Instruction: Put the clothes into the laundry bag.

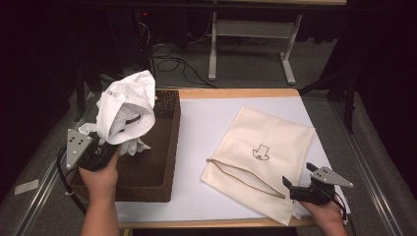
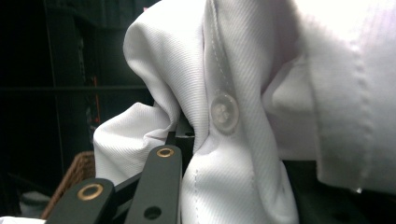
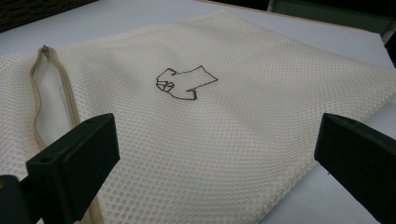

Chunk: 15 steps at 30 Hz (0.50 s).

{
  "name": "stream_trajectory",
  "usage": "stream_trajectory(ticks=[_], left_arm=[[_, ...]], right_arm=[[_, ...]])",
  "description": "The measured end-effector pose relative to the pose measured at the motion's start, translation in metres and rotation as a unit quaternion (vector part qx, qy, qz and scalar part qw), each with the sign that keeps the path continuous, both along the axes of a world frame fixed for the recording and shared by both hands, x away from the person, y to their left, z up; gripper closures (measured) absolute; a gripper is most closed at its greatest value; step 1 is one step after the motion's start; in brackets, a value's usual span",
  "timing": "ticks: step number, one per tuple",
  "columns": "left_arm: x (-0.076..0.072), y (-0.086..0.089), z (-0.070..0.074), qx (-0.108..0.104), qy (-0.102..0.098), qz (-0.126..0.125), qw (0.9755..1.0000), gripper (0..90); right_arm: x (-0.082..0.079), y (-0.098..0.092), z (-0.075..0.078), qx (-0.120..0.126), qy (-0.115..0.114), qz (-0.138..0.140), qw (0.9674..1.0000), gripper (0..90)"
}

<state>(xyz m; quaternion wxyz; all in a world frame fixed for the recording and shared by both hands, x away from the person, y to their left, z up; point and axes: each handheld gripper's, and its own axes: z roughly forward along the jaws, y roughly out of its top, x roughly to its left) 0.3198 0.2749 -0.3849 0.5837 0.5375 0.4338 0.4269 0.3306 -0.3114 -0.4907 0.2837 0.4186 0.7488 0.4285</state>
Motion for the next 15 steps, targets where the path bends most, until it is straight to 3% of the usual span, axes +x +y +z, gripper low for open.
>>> stream_trajectory(ticks=[8,15], left_arm=[[-0.012,-0.012,0.025,-0.002,-0.046,-0.006,0.9989,71.8],[-0.016,-0.020,0.036,-0.006,-0.061,-0.009,0.9981,71.8]], right_arm=[[0.000,0.001,0.000,0.002,-0.001,0.003,1.0000,0.6],[-0.001,0.001,0.001,0.003,-0.002,0.001,1.0000,0.6]])
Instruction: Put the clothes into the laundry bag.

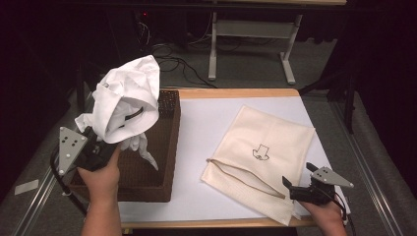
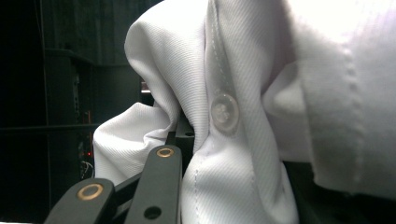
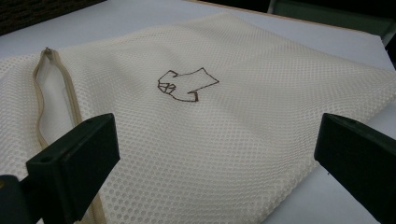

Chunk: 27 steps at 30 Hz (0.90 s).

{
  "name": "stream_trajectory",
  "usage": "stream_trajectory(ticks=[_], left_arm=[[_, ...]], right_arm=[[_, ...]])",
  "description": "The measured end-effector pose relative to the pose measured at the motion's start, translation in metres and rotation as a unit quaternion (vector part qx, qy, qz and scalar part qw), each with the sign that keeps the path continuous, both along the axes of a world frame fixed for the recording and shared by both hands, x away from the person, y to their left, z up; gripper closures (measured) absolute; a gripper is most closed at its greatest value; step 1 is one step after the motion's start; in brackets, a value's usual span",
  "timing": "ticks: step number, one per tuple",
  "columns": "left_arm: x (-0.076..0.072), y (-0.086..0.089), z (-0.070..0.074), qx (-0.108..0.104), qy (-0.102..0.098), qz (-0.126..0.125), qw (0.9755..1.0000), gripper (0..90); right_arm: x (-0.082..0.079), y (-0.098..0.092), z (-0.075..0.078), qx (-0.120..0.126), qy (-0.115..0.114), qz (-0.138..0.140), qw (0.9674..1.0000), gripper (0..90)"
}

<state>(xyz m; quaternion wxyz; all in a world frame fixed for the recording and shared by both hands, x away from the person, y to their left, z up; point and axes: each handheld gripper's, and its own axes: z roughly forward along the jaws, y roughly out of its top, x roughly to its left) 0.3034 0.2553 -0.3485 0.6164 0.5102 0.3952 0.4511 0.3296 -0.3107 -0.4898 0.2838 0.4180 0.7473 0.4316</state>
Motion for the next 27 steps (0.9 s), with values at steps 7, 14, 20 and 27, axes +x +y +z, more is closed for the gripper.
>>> stream_trajectory(ticks=[7,14,20,27], left_arm=[[0.000,-0.007,0.007,0.002,-0.004,-0.005,1.0000,71.8],[0.001,-0.012,0.019,0.001,-0.017,-0.009,0.9998,71.8],[0.003,-0.025,0.027,0.010,-0.020,-0.021,0.9995,71.8],[0.008,-0.048,0.037,0.012,-0.031,-0.044,0.9985,71.8]], right_arm=[[-0.001,0.000,0.001,0.002,-0.003,0.001,1.0000,0.6],[-0.001,-0.001,0.001,0.003,-0.004,0.001,1.0000,0.7],[-0.001,0.000,0.002,0.002,-0.005,0.002,1.0000,0.6],[-0.001,-0.001,0.002,0.005,-0.007,0.002,1.0000,0.6]])
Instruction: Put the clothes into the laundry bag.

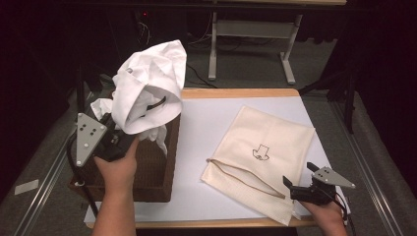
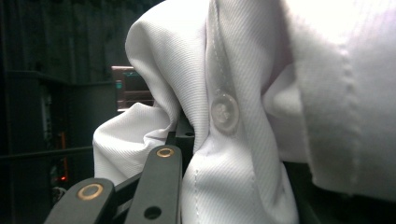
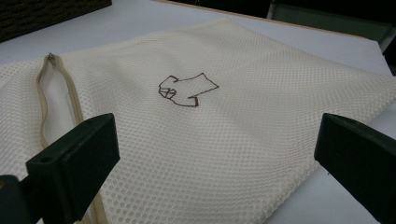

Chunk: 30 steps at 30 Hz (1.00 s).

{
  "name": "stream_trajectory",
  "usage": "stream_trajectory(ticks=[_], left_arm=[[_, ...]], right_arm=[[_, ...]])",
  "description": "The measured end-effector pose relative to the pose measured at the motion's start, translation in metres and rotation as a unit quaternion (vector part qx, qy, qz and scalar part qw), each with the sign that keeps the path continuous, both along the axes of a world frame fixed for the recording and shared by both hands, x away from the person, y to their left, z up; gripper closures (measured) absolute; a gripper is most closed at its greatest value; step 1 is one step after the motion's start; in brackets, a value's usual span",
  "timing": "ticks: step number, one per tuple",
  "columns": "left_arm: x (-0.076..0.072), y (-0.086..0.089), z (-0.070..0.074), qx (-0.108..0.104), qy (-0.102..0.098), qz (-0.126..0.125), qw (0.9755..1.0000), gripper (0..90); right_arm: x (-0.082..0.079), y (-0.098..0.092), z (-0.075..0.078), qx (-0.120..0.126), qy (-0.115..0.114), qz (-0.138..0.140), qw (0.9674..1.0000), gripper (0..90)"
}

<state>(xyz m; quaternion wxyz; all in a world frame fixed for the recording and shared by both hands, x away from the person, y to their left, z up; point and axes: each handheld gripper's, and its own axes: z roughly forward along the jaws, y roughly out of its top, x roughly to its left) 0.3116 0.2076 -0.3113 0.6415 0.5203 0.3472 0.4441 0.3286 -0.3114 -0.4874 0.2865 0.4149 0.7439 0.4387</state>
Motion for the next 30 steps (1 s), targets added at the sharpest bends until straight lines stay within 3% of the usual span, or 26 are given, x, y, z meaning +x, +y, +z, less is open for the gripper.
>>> stream_trajectory(ticks=[13,25,30], left_arm=[[0.011,-0.054,0.008,0.020,-0.003,-0.051,0.9985,71.7],[0.018,-0.097,0.009,0.023,-0.008,-0.097,0.9950,71.8],[0.018,-0.111,0.008,0.014,-0.001,-0.117,0.9930,71.7]], right_arm=[[0.000,0.000,0.001,0.002,-0.002,0.001,1.0000,0.7],[0.000,0.001,0.001,0.003,-0.002,0.004,1.0000,0.7],[-0.001,0.001,0.002,0.005,-0.002,0.005,1.0000,0.8]])
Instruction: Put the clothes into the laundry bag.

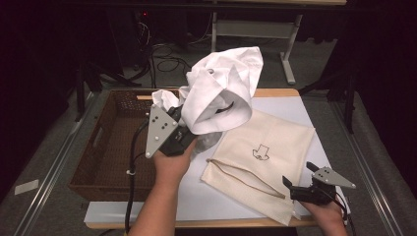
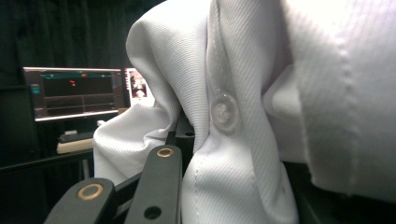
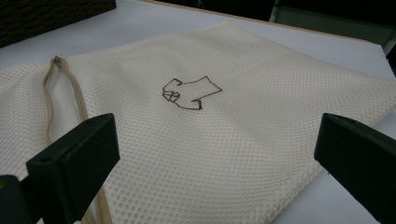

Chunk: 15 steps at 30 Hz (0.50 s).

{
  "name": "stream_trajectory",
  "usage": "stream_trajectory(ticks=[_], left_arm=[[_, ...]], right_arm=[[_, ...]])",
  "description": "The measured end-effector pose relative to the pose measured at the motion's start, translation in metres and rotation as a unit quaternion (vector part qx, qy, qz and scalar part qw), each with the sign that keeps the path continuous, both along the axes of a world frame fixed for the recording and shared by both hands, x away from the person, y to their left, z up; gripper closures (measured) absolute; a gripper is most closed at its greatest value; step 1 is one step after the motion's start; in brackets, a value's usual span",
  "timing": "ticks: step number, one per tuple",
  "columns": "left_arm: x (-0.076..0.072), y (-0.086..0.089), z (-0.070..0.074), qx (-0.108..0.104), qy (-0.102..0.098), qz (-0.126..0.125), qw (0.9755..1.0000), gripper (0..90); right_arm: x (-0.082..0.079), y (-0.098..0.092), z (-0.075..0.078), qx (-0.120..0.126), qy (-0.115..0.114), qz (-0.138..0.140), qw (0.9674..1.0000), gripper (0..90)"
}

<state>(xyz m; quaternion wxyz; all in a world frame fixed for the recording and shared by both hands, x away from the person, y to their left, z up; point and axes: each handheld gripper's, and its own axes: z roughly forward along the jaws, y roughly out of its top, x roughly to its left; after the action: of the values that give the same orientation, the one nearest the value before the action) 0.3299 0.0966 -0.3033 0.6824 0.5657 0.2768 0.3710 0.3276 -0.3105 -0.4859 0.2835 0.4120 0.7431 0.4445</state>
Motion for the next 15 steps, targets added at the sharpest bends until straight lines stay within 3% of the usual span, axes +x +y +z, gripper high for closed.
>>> stream_trajectory(ticks=[7,15], left_arm=[[-0.002,-0.008,-0.007,0.005,0.005,-0.014,0.9999,71.7],[-0.018,0.000,-0.020,0.003,0.011,-0.026,0.9996,71.6]], right_arm=[[0.000,0.001,0.000,0.001,0.002,0.003,1.0000,1.3],[0.000,0.002,-0.001,-0.002,0.004,0.006,1.0000,2.0]])
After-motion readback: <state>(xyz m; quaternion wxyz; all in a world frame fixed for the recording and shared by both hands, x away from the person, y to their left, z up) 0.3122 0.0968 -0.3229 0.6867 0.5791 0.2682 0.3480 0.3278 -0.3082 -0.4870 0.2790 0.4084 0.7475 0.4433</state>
